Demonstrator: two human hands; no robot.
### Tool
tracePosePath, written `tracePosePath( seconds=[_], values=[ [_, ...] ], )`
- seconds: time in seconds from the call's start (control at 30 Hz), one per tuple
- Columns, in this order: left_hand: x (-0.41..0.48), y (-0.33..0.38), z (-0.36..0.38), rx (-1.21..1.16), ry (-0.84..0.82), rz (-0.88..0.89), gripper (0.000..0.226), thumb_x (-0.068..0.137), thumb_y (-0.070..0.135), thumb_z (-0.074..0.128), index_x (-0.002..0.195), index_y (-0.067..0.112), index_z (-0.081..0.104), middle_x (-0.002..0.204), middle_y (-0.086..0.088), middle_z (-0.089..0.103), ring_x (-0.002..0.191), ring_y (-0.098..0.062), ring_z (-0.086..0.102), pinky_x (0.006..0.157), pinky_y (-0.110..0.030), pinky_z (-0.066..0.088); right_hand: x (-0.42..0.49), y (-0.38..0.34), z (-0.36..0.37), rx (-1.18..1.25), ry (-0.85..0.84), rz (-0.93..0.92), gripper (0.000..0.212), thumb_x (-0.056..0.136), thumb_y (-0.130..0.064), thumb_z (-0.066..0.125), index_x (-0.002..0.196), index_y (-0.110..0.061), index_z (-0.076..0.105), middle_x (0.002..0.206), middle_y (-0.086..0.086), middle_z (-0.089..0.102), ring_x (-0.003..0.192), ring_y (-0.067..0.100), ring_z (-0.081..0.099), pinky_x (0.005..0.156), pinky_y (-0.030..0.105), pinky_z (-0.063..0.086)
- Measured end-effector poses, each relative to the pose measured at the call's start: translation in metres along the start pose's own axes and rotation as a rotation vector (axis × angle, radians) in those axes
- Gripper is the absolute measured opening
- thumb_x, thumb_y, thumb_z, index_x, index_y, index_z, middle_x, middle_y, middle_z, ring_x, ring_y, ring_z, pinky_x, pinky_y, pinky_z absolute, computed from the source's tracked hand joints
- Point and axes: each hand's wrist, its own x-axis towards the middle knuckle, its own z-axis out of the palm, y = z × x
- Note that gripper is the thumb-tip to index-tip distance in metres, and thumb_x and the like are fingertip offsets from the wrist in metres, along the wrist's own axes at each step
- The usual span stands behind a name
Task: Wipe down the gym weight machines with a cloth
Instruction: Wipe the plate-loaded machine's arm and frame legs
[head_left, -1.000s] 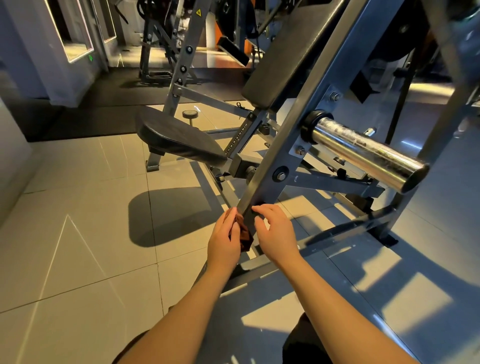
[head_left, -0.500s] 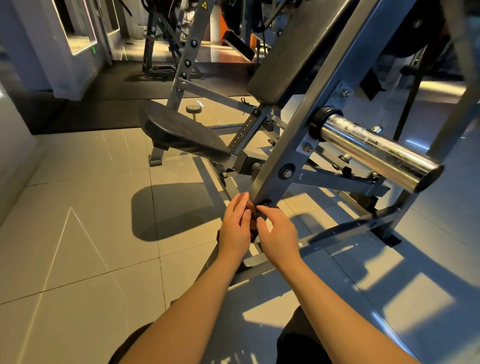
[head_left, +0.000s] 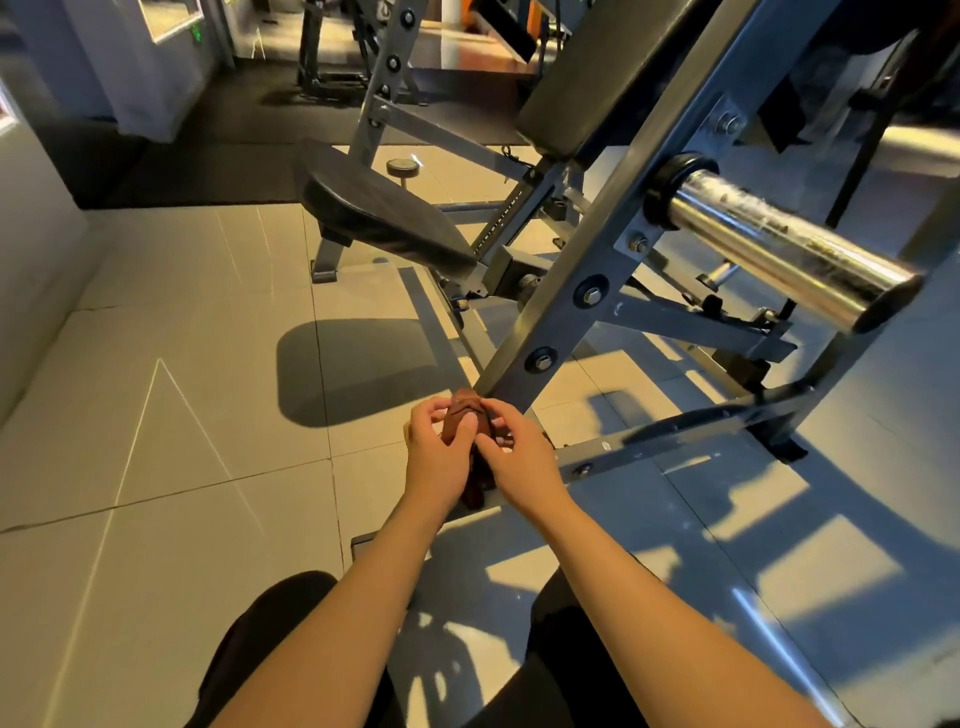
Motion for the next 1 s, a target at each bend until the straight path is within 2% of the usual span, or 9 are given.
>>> tracePosePath(
  seconds=[0.1,0.17,0.3,0.37,0.43,0.5,0.7,0.9,1.0],
  values=[
    [-0.007,-0.003,-0.014,0.007,0.011,0.023,0.01,0.099,0.027,0.062,0.109,0.026,0.059,0.108,0.011,0.061,0.096,0.001,0.06,0.07,-0.008,0.047,0.001,0.005,-0.003,0.013,-0.037,-0.006,0.029,0.099,-0.026,0.062,0.128,-0.027,0.062,0.117,-0.011,0.064,0.104,0.004,0.059,0.087,0.014,0.048],
    [-0.007,-0.008,-0.025,0.057,0.036,0.031,0.005,0.099,0.029,0.062,0.1,0.024,0.063,0.098,0.011,0.065,0.088,0.002,0.062,0.065,-0.007,0.047,0.002,0.009,-0.001,-0.007,-0.03,-0.001,0.022,0.099,-0.027,0.062,0.12,-0.025,0.067,0.112,-0.009,0.066,0.102,0.005,0.059,0.083,0.014,0.047],
    [0.0,-0.025,-0.047,0.06,0.097,-0.065,0.006,0.096,0.036,0.065,0.091,0.032,0.067,0.097,0.013,0.069,0.097,-0.012,0.066,0.084,-0.032,0.059,0.005,0.01,0.006,0.158,0.019,0.08,0.015,0.101,-0.019,0.057,0.107,-0.028,0.068,0.108,-0.005,0.065,0.104,0.012,0.061,0.091,0.031,0.057],
    [0.0,-0.026,-0.056,0.045,0.029,-0.089,0.005,0.096,0.037,0.064,0.094,0.038,0.068,0.108,0.018,0.068,0.102,-0.011,0.066,0.085,-0.034,0.06,0.004,0.008,0.01,0.177,-0.049,0.078,0.017,0.103,-0.021,0.054,0.104,-0.034,0.066,0.112,-0.005,0.064,0.107,0.013,0.06,0.091,0.032,0.058],
    [-0.005,-0.021,-0.061,0.1,-0.064,-0.087,0.011,0.099,0.036,0.061,0.109,0.038,0.066,0.119,0.021,0.061,0.104,-0.006,0.062,0.077,-0.019,0.057,0.001,0.005,0.017,0.226,-0.135,0.068,0.019,0.104,-0.021,0.052,0.104,-0.034,0.067,0.109,-0.009,0.065,0.105,0.012,0.061,0.088,0.03,0.059],
    [-0.01,-0.017,-0.064,0.093,-0.124,-0.097,0.022,0.101,0.034,0.058,0.123,0.034,0.062,0.118,0.019,0.062,0.103,-0.002,0.061,0.069,-0.011,0.053,-0.001,0.002,0.022,0.305,-0.171,0.062,0.019,0.104,-0.019,0.052,0.103,-0.03,0.068,0.101,-0.012,0.067,0.101,0.01,0.064,0.083,0.026,0.059],
    [-0.01,-0.027,-0.083,0.035,-0.189,-0.255,0.019,0.098,0.037,0.064,0.108,0.021,0.068,0.101,0.0,0.073,0.097,-0.019,0.071,0.08,-0.029,0.058,0.008,0.002,0.038,0.368,-0.269,0.048,0.025,0.103,-0.014,0.05,0.098,-0.031,0.068,0.102,-0.001,0.069,0.102,0.024,0.064,0.086,0.037,0.059],
    [-0.016,-0.037,-0.084,0.048,0.006,-0.284,0.022,0.094,0.039,0.068,0.096,0.018,0.068,0.094,-0.005,0.073,0.095,-0.025,0.07,0.087,-0.042,0.059,0.013,0.008,0.049,0.162,-0.226,0.014,0.022,0.104,-0.017,0.051,0.11,-0.027,0.069,0.111,-0.009,0.066,0.107,0.01,0.059,0.088,0.026,0.056],
    [-0.023,-0.039,-0.094,-0.11,0.154,-0.337,0.022,0.097,0.036,0.064,0.101,0.015,0.067,0.097,-0.007,0.074,0.096,-0.028,0.071,0.077,-0.039,0.059,0.018,0.017,0.059,0.028,-0.158,0.004,0.021,0.102,-0.019,0.054,0.114,-0.028,0.068,0.115,-0.008,0.062,0.106,0.008,0.058,0.093,0.028,0.054]
  ],
)
